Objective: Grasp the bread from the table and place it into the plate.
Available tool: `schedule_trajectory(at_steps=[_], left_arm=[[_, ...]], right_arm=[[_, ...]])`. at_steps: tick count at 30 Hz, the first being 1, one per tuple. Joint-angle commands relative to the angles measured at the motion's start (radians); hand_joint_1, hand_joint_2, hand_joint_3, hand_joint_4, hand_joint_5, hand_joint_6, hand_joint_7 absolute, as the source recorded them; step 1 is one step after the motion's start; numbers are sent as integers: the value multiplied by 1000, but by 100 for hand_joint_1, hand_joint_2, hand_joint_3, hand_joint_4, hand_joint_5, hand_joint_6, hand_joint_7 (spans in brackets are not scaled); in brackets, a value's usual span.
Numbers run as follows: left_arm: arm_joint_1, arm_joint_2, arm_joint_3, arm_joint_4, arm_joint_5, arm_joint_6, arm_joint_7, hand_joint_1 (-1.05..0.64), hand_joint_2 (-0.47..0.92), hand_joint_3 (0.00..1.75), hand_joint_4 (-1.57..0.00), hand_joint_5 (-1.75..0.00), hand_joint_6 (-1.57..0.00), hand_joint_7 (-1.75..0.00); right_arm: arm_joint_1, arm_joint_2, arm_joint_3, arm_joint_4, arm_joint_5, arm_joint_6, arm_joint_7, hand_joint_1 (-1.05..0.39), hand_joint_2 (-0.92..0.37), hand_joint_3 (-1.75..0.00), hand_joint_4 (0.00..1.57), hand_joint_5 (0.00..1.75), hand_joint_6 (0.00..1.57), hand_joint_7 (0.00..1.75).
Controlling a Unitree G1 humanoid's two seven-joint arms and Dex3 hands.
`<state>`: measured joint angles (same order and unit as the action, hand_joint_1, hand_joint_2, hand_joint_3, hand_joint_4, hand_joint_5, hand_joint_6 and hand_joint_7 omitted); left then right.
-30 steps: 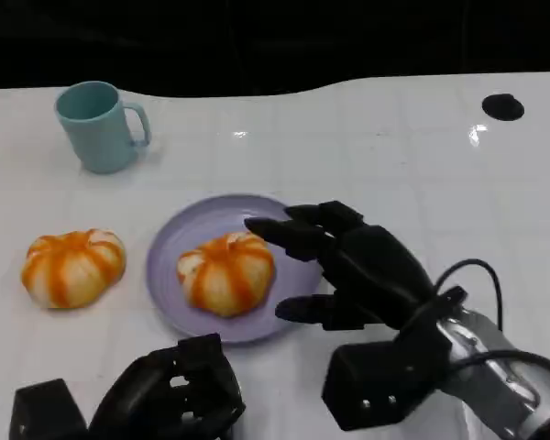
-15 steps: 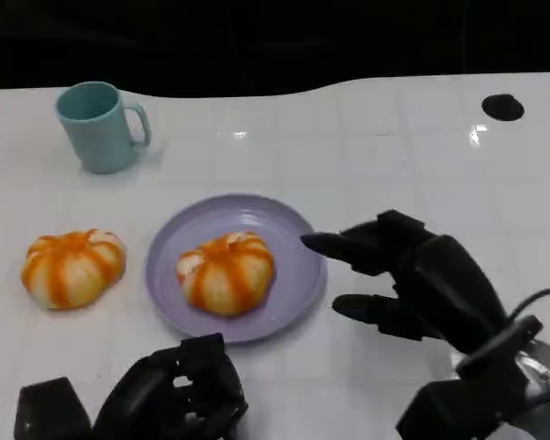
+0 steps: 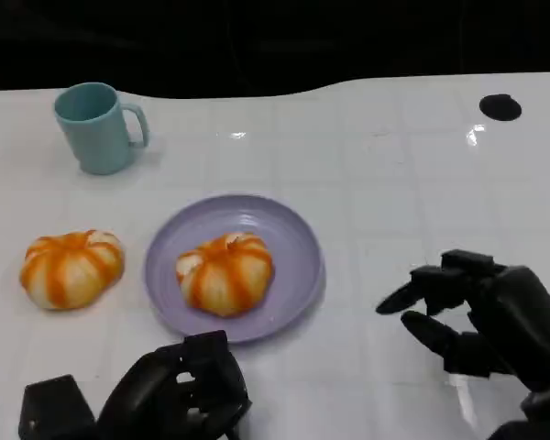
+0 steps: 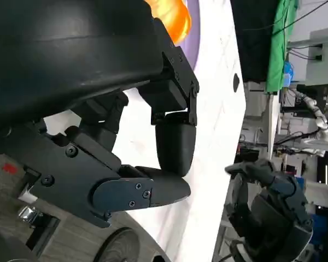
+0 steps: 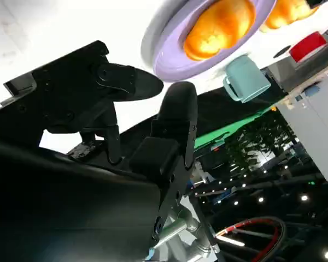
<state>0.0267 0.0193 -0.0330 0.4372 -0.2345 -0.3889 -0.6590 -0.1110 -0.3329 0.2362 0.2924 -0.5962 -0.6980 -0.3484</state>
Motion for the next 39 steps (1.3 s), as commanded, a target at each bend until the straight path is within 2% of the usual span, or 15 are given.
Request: schedule_trajectory(at_steps=[1,5,12,14,19,24,32,39], left_arm=[[1,7,6,20,-7,-20,-4,-51,63,71,-78,-175,-77,-138],[4,11,3,13,-1,-14,6,-52,63,70,-78,-175,-78,-138],[6,17,8,3,-9,0,6,-53,63,69,-79,-175,-77,-140],[8,19,8,0,-12,5,7,-53,63,69,-79,-175,-77,-140],[0,24,14,17,-23,-10,-13,-52,63,69,-79,-175,-77,-139],[0,25,21,17,-22,-2,-8,-51,62,69,-79,-175,-78,-137],[-9,26,25,24,-19,2,-8,-51,63,69,-80,-175,-79,-137],[-12,27,28,30,-17,-9,-13,-52,63,69,-80,-175,-79,-137]], right_arm=[[58,-24,-30,-35,14,-15,2,-16,-54,-95,84,171,72,124],[97,-29,-43,-63,18,-6,26,-17,-46,-108,86,174,73,124],[126,-13,-48,-65,-23,35,8,-23,-35,-128,86,172,90,120],[128,-10,-46,-59,-34,40,-4,-22,-34,-129,86,173,91,120],[122,-1,-34,-14,-57,21,-51,-19,-36,-127,86,175,81,144],[104,5,-26,35,-81,5,-107,-20,-40,-125,88,175,76,155],[74,2,-17,102,-98,-19,-156,-22,-41,-125,87,175,74,161],[61,2,-8,131,-104,-43,-185,-21,-40,-123,89,175,74,158]])
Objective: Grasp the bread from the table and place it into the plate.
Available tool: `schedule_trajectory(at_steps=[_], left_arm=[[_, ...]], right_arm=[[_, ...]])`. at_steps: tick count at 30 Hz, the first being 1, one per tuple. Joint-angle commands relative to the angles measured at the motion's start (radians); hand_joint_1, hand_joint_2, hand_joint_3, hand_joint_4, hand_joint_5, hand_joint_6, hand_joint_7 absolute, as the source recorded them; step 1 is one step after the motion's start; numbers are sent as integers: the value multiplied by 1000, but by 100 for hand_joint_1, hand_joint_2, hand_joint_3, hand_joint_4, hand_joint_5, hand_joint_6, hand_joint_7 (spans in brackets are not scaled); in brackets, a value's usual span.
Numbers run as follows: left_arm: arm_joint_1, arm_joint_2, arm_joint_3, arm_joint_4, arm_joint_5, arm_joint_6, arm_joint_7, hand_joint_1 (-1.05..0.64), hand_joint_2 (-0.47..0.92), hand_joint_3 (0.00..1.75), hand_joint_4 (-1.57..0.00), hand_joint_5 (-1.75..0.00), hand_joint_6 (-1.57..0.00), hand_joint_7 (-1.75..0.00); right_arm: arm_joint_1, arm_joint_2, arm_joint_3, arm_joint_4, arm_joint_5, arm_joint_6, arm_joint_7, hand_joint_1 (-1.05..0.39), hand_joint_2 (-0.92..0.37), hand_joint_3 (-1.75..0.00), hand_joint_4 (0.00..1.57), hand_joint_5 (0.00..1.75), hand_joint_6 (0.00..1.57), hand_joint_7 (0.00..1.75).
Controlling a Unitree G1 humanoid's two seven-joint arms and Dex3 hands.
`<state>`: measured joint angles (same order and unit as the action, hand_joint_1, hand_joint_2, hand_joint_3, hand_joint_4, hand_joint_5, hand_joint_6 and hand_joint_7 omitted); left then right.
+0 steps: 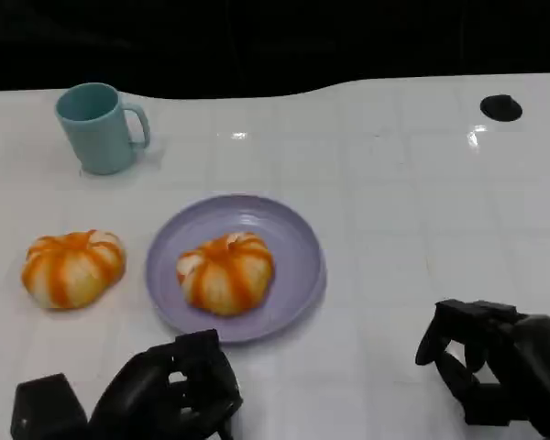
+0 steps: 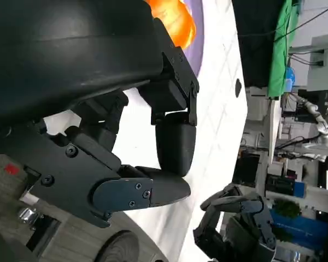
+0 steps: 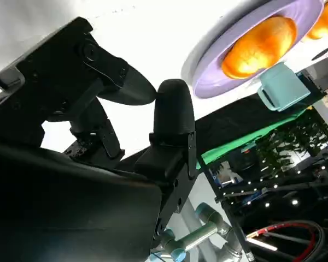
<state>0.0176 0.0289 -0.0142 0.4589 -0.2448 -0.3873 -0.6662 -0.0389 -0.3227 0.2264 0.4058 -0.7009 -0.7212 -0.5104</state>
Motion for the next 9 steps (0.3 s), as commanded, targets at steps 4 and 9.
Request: schedule_trajectory(at_steps=[4,9], left_arm=[[2,17,10,-4,-10,0,-5,-51,62,69,-80,-175,-79,-137],[1,16,10,3,-11,-14,-12,-53,63,70,-80,-175,-78,-138]], right_arm=[[-10,-9,4,14,7,-21,-20,-22,-37,-126,90,175,76,157],[-8,-13,9,16,6,-29,-23,-21,-34,-131,90,175,78,153]])
